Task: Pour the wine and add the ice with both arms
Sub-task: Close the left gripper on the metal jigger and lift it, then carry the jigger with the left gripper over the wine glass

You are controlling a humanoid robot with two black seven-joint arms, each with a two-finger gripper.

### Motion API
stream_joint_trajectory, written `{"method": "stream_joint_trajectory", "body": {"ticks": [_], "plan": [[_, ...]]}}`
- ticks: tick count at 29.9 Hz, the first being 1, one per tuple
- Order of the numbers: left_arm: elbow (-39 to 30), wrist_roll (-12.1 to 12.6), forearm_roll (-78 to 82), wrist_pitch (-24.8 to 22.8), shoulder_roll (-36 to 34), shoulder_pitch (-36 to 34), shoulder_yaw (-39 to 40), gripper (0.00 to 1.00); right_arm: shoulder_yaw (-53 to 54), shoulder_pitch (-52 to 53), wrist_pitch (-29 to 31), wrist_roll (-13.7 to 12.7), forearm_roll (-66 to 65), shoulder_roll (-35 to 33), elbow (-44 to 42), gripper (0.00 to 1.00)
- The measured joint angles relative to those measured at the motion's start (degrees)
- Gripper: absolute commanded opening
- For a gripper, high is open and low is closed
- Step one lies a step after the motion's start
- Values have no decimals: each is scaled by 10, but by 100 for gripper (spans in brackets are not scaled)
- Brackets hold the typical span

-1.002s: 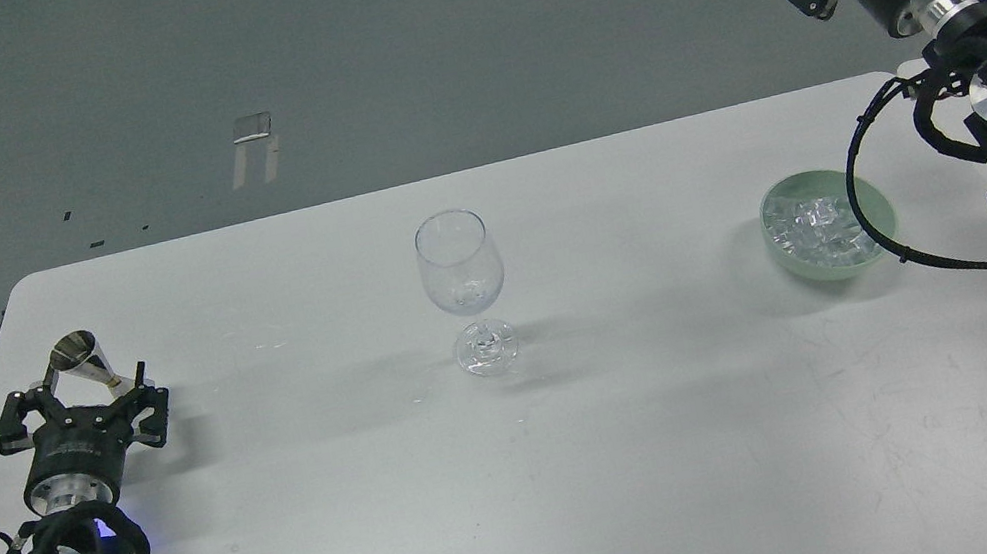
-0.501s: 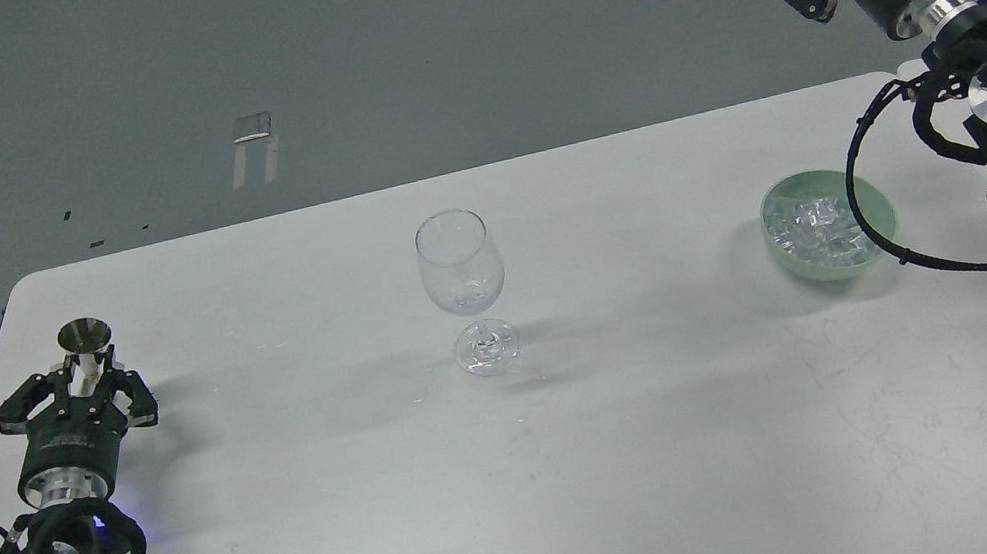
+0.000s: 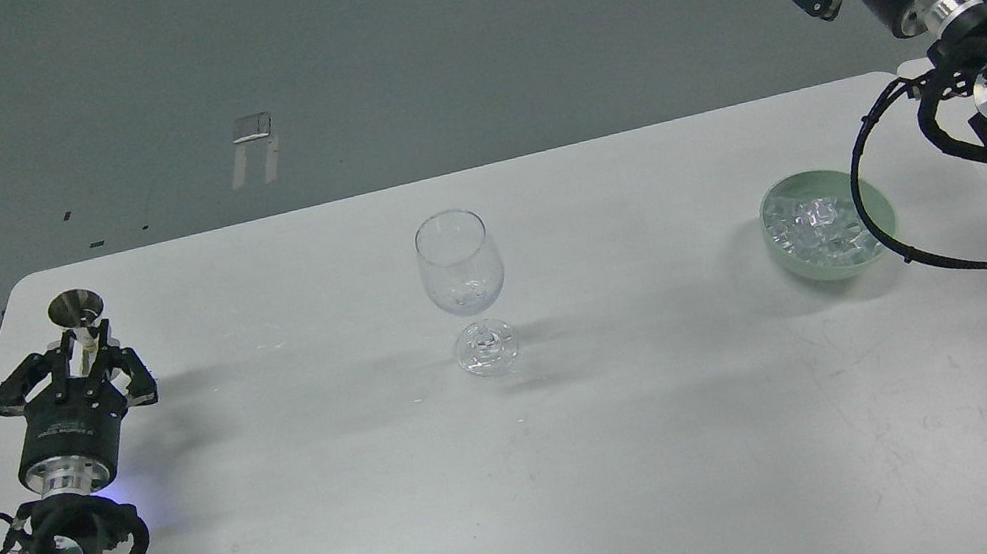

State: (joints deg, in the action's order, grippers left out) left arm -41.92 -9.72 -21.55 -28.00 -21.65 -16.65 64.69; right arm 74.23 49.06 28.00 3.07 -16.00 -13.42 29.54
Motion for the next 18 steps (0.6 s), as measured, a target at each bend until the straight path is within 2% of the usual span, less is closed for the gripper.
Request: {"method": "stream_joint_trajectory", "body": {"ticks": [7,18], "plan": [[-51,-1,2,0,-3,10,-1,24,0,0,0,0,0,0,1,100],[-59,-2,2,0,-4,22,-8,23,0,-1,0,0,0,-4,1,100]]}}
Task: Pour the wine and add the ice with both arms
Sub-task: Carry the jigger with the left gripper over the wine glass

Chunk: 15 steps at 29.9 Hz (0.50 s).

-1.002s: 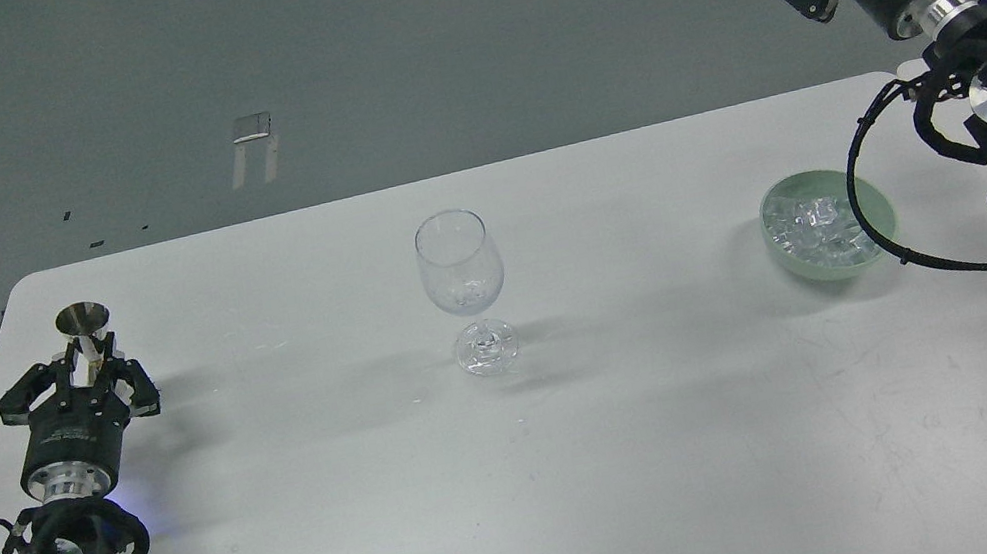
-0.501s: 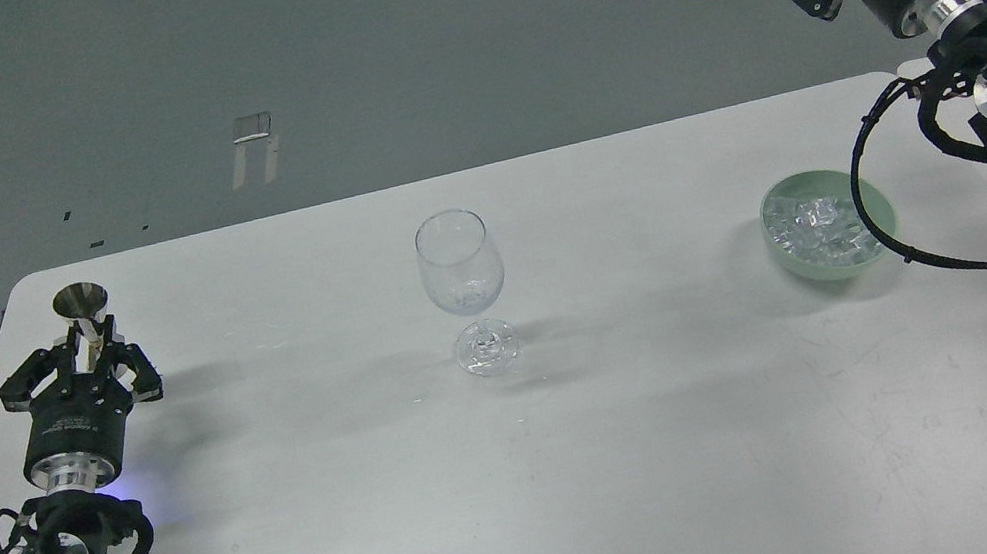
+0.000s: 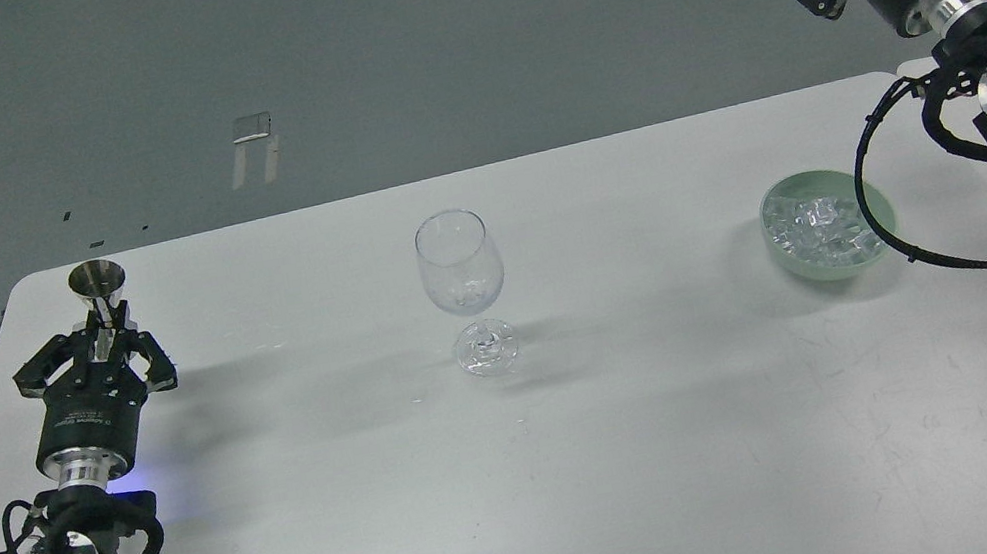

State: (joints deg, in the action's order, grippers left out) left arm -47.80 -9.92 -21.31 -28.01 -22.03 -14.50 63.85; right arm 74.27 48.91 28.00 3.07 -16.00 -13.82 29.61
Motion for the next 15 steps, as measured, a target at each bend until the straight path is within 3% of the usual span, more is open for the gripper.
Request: {"method": "stream_joint_trajectory", "body": {"ticks": [15], "plan": [[-96,-3,2,0,-18,40,6,17,-1,-1,0,0,0,-3,0,100]]}}
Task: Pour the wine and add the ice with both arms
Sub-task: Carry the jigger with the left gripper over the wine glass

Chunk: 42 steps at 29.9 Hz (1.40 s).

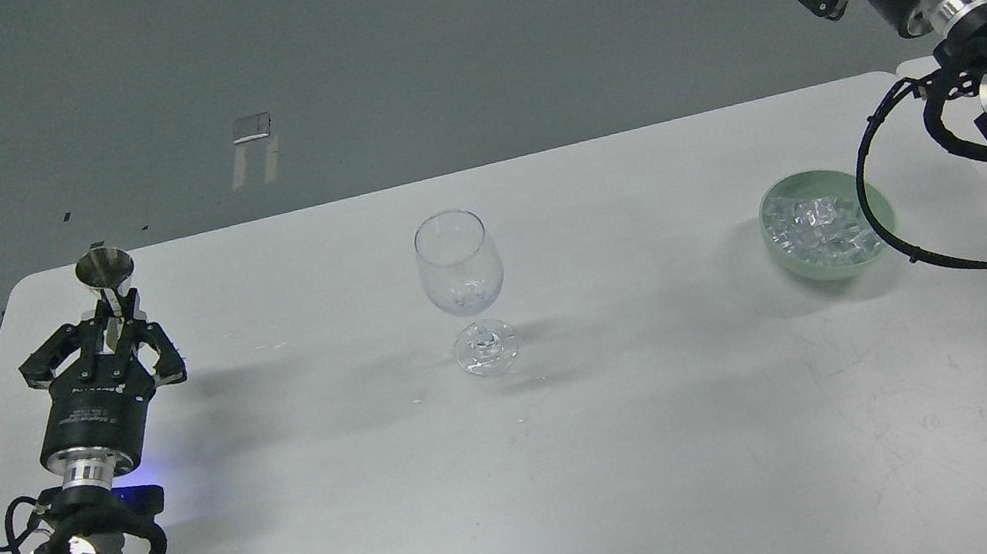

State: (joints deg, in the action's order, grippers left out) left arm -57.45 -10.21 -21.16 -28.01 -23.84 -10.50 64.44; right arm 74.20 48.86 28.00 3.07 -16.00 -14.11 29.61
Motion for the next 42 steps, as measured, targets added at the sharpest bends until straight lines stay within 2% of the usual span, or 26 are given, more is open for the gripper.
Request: {"method": "stream_joint_trajectory", "body": {"ticks": [7,12,15,21,28,37,42], "plan": [[-90,-3,6,0,-14,56,7,16,1,-1,0,0,0,0,0,100],[-111,-1,13,0,-31,66,0,15,1,-1,0,1,0,0,0,100],[-129,2,14,0,-41,66,-4,1,1,-1,0,1,0,3,0,100],[-181,6,15,0,-67,63,-7,0,3,-3,0,1,0,4,-1,100],[-187,6,15,0,-75,48,-18,0,4,-4,0,1,0,0,-2,100],[-195,1,20,0,-85,-9,-66,0,5,-4,0,1,1,-7,0,100],[-204,13,36,25,-81,-23,-73,0,6,-3,0,1,1,-7,3,100]]}}
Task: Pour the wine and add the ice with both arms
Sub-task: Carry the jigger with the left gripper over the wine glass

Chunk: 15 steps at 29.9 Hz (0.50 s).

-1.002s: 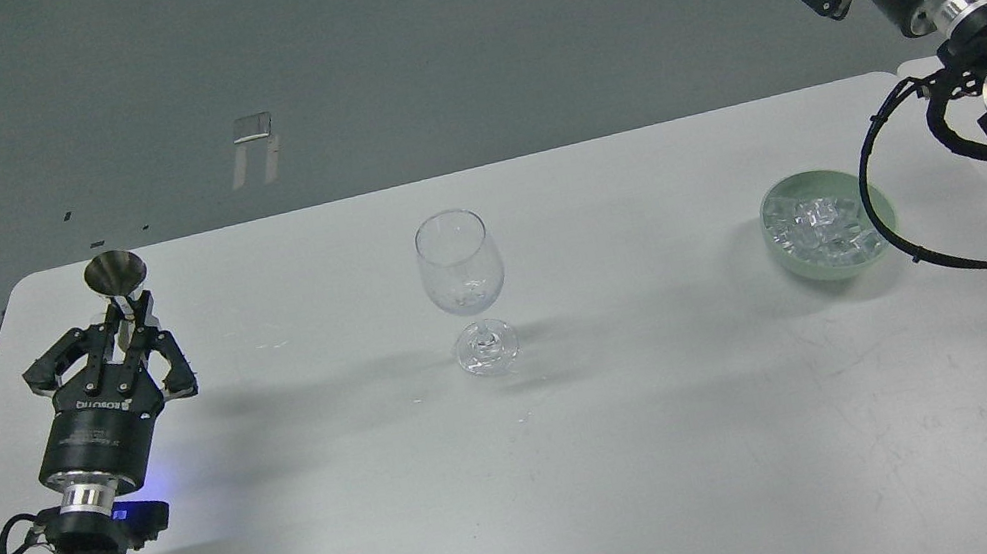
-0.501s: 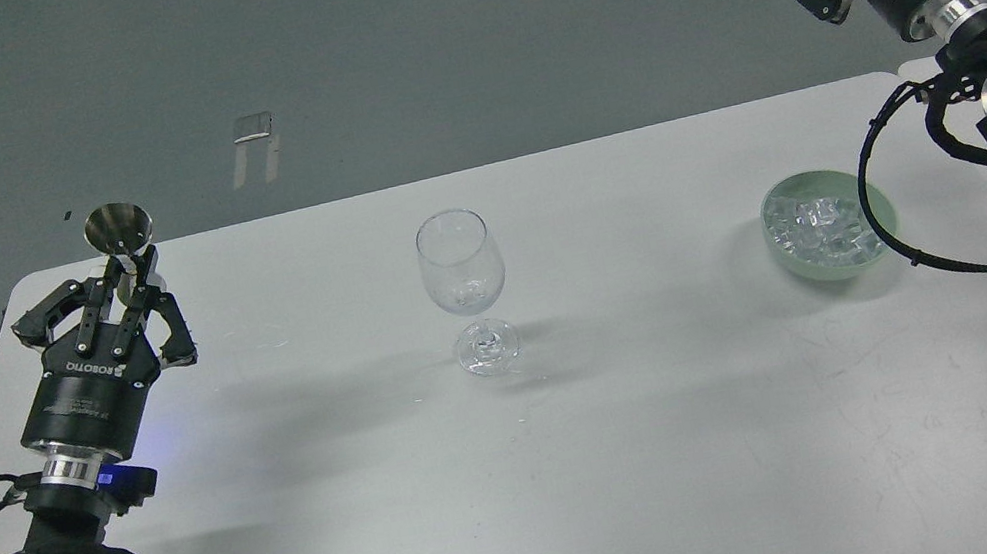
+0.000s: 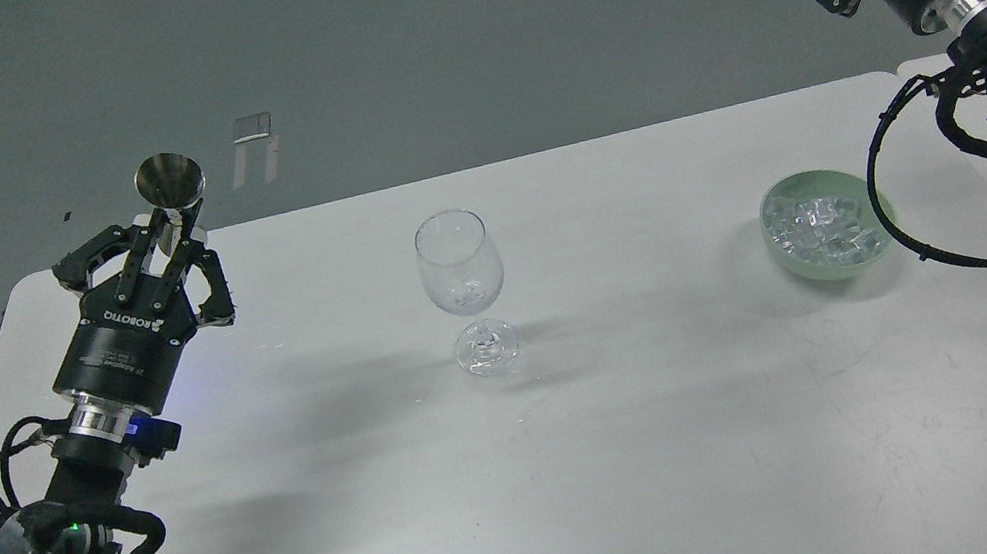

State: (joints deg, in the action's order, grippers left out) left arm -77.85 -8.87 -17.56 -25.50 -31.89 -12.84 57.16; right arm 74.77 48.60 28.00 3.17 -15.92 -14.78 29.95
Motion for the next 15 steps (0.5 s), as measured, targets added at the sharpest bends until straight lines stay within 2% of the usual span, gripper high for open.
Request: {"method": "stream_joint_trajectory", "body": {"ticks": [3,7,15], "plan": [[-8,16,1,26,9,-26,-18,0,0,0,0,0,0,1,0,100],[-6,22,-3,55,23,-54,-44,0,0,5,0,0,-1,-2,0,100],[11,23,-5,62,54,-90,-92,0,-1,8,0,-1,1,-28,1,100]]}}
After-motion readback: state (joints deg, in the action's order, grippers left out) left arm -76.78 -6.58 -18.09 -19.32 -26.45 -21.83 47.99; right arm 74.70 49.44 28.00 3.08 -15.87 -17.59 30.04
